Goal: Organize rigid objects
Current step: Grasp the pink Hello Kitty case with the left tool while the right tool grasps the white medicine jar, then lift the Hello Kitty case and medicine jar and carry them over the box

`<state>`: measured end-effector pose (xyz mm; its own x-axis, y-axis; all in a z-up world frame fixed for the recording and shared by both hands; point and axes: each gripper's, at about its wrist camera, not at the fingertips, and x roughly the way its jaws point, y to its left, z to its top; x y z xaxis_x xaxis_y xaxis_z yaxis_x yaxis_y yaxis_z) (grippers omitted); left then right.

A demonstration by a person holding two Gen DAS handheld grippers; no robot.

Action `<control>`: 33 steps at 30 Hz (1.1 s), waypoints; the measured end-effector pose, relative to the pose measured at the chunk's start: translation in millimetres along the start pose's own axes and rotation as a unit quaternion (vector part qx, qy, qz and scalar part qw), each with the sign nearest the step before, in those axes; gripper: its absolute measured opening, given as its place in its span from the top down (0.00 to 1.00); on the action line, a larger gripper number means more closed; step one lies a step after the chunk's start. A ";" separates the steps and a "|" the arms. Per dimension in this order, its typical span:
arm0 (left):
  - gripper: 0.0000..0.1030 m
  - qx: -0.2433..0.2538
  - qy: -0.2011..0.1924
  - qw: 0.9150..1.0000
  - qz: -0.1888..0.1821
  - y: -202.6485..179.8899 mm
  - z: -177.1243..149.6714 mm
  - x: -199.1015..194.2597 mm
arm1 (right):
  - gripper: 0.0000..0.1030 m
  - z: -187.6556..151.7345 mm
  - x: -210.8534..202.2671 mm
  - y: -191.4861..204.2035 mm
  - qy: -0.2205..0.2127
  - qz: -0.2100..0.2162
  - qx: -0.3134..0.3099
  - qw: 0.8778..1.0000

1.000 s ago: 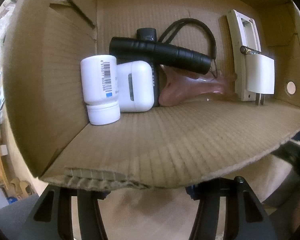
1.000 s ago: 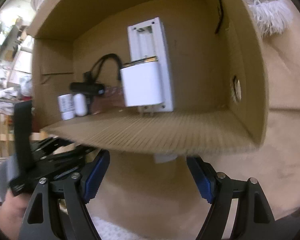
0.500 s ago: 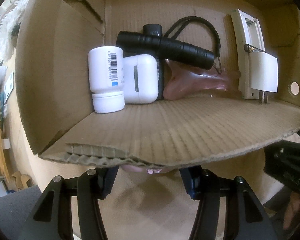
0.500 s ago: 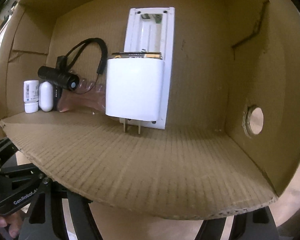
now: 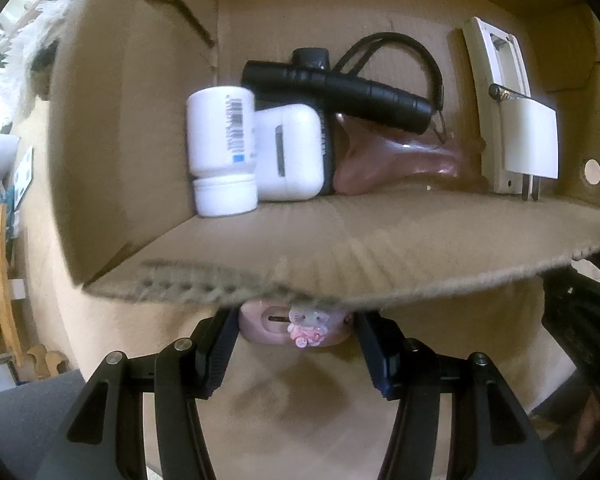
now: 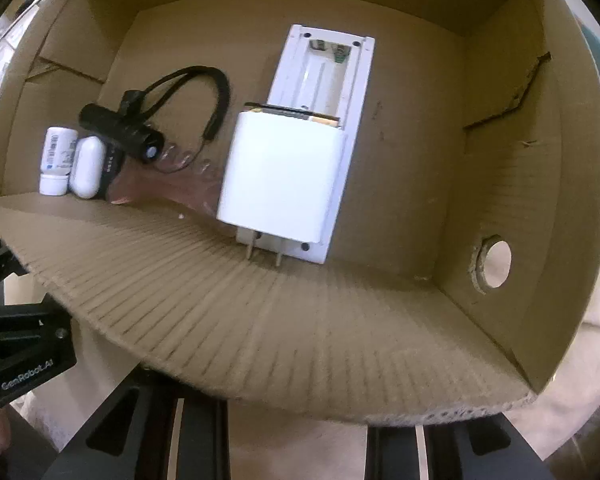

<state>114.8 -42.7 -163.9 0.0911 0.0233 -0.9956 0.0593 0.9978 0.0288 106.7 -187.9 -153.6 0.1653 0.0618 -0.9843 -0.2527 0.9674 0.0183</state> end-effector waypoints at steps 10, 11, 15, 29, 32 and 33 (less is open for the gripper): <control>0.49 -0.011 0.006 1.000 0.008 11.1 -19.4 -1.6 | 0.72 -14.0 -14.9 22.0 -0.009 0.012 -0.011 1.000; 0.49 -0.013 0.007 1.000 0.010 12.0 -21.1 -1.8 | 0.72 -15.7 -17.4 22.3 -0.011 0.014 -0.011 1.000; 0.49 -0.028 0.004 0.999 0.015 17.9 -30.7 -7.5 | 0.72 -22.2 -29.6 22.7 -0.018 0.024 -0.004 1.000; 0.49 -0.067 -0.137 0.987 0.060 34.4 -71.6 -87.2 | 0.72 -52.6 -113.7 1.3 -0.154 0.088 0.048 0.983; 0.49 -0.072 -0.182 0.978 0.065 35.9 -71.9 -113.9 | 0.72 -52.9 -135.8 -8.8 -0.212 0.090 0.048 0.972; 0.49 -0.073 -0.197 0.975 0.067 36.3 -70.3 -124.3 | 0.72 -49.9 -137.8 -12.0 -0.224 0.089 0.048 0.969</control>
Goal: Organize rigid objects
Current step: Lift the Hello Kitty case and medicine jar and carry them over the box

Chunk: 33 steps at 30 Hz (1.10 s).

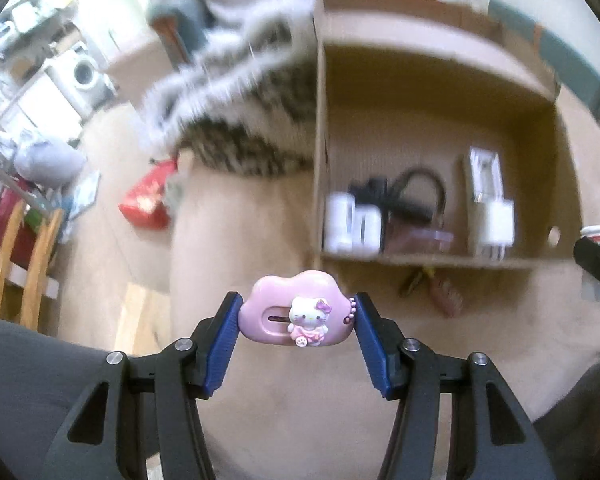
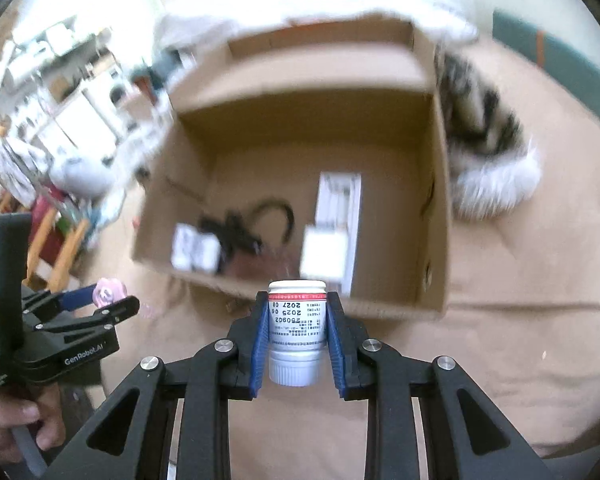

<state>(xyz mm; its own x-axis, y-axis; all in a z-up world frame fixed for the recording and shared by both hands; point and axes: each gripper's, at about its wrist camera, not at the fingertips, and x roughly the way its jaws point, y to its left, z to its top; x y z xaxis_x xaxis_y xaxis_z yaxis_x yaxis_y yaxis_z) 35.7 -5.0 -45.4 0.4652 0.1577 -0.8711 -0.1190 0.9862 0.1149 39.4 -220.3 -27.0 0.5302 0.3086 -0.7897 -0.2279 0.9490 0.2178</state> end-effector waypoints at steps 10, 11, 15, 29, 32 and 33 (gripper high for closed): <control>0.49 0.012 -0.090 0.996 0.013 -6.0 55.3 -40.6 | 0.72 34.9 -16.4 -11.7 -0.068 -0.011 0.010 0.998; 0.49 0.011 -0.094 0.995 0.011 -6.4 61.9 -42.4 | 0.72 39.6 -18.7 -12.3 -0.075 -0.013 0.010 0.997; 0.49 0.009 -0.110 0.994 0.004 -7.5 89.1 -42.8 | 0.72 59.7 -25.4 -11.6 -0.096 -0.014 0.003 0.995; 0.49 0.030 -0.093 0.995 -0.006 -41.0 136.3 11.0 | 0.72 111.7 28.3 -28.1 -0.070 -0.008 -0.001 0.998; 0.49 0.042 -0.071 0.997 -0.011 -47.1 127.2 39.3 | 0.72 105.1 46.7 -33.0 -0.051 -0.004 0.004 0.999; 0.49 0.038 -0.059 0.997 -0.028 -47.0 123.4 49.1 | 0.72 102.6 52.3 -33.8 -0.042 -0.003 0.006 0.999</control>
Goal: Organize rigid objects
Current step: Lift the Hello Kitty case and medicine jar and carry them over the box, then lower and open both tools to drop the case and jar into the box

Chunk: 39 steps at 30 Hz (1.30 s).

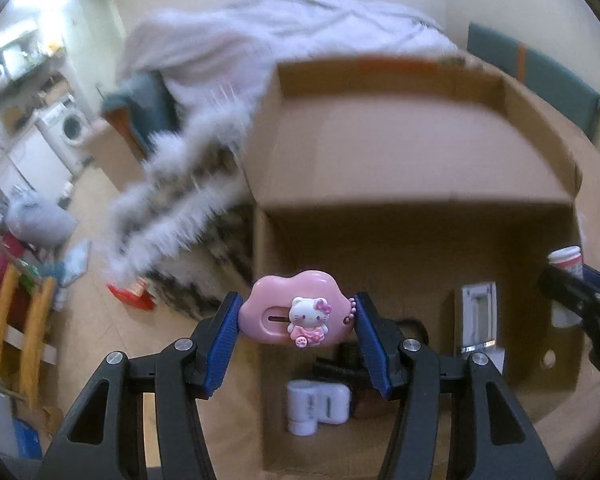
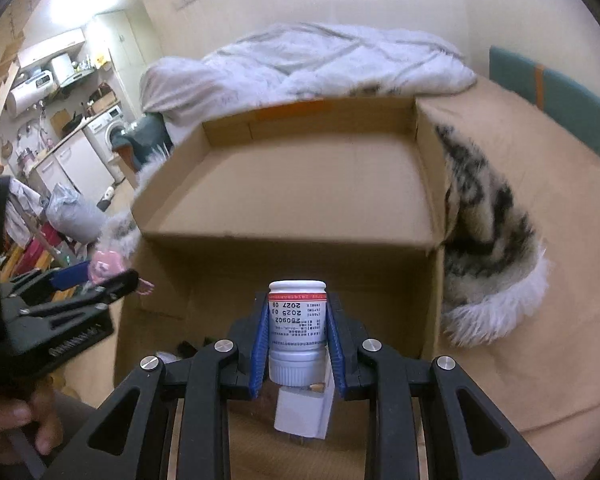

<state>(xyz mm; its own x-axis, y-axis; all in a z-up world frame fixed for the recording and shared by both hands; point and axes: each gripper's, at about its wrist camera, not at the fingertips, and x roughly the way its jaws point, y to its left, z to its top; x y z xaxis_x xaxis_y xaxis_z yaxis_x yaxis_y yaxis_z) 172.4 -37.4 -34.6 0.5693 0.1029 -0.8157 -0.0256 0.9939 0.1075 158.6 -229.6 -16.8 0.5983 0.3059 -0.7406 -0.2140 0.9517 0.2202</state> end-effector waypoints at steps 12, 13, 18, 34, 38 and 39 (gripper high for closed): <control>0.49 0.008 -0.074 0.997 -0.003 -6.9 1.1 -18.9 | 0.72 -11.3 41.7 -0.5 0.070 0.001 0.006 0.998; 0.49 0.018 -0.083 0.996 -0.005 -11.2 0.8 -22.5 | 0.72 -10.2 40.8 -0.9 0.067 0.001 0.008 0.998; 0.49 0.041 -0.052 0.997 -0.035 -24.8 -4.0 -7.0 | 0.72 -11.3 43.7 -7.8 0.078 -0.003 0.021 0.997; 0.49 0.020 0.028 0.998 -0.054 -28.6 -16.2 30.0 | 0.72 -17.1 61.6 -18.7 0.124 -0.010 0.052 0.991; 0.49 0.017 0.038 0.998 -0.049 -27.4 -18.2 34.0 | 0.72 -17.5 62.5 -17.9 0.125 -0.011 0.051 0.991; 0.49 0.015 0.039 0.998 -0.049 -26.6 -18.6 34.7 | 0.72 -18.2 62.3 -18.0 0.125 -0.011 0.052 0.991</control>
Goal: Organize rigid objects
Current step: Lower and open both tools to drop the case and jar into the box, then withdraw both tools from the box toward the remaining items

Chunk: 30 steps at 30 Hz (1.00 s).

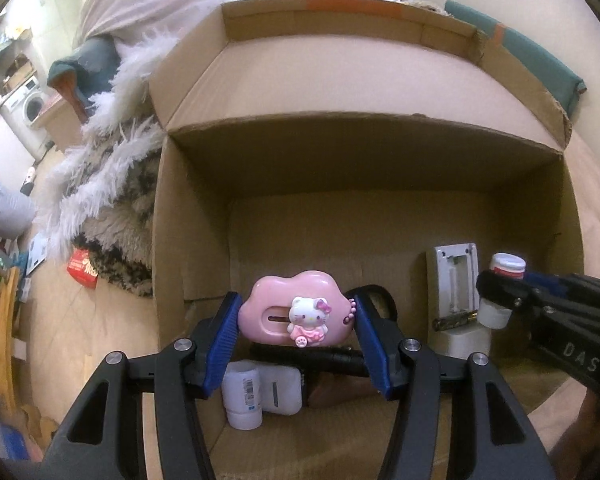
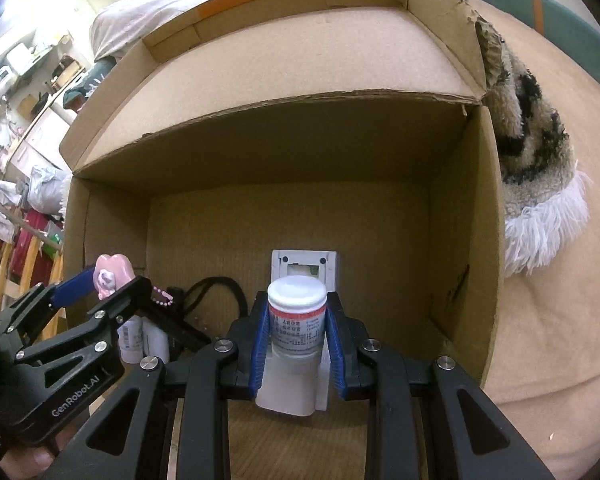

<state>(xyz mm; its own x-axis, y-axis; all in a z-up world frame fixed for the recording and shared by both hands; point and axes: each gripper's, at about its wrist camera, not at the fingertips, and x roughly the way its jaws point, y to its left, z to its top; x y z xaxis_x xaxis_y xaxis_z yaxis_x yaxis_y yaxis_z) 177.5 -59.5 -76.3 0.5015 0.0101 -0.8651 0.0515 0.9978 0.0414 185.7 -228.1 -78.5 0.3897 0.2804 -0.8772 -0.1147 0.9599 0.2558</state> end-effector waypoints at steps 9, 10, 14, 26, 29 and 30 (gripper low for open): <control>0.44 -0.020 0.017 1.000 -0.005 8.7 1.7 2.2 | 0.72 0.3 -1.2 -1.9 -0.004 0.007 0.004 1.000; 0.36 -0.022 0.019 1.000 -0.005 9.0 2.1 1.9 | 0.72 0.7 -2.0 -3.1 -0.005 0.012 0.007 1.000; 0.30 -0.031 0.021 0.999 -0.018 10.9 2.7 -1.0 | 0.45 4.0 -10.5 -5.5 -0.023 0.021 0.021 0.999; 0.30 -0.024 0.007 1.000 -0.009 11.3 6.0 -17.9 | 0.18 4.6 -29.1 -6.1 -0.061 0.043 0.033 0.997; 0.30 -0.024 0.012 1.000 -0.010 10.2 5.9 -24.7 | 0.18 2.7 -35.6 -8.7 -0.068 0.043 0.034 0.996; 0.30 -0.025 0.012 1.000 -0.012 11.2 6.5 -27.5 | 0.18 2.5 -38.0 -8.8 -0.071 0.044 0.035 0.996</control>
<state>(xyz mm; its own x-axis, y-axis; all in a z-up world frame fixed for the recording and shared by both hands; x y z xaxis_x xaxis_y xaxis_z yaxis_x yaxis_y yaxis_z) 169.9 -49.1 -48.8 0.4794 -0.0122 -0.8775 0.0189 0.9998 -0.0036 174.2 -247.2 -46.4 0.5062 0.3553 -0.7859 -0.0916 0.9282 0.3606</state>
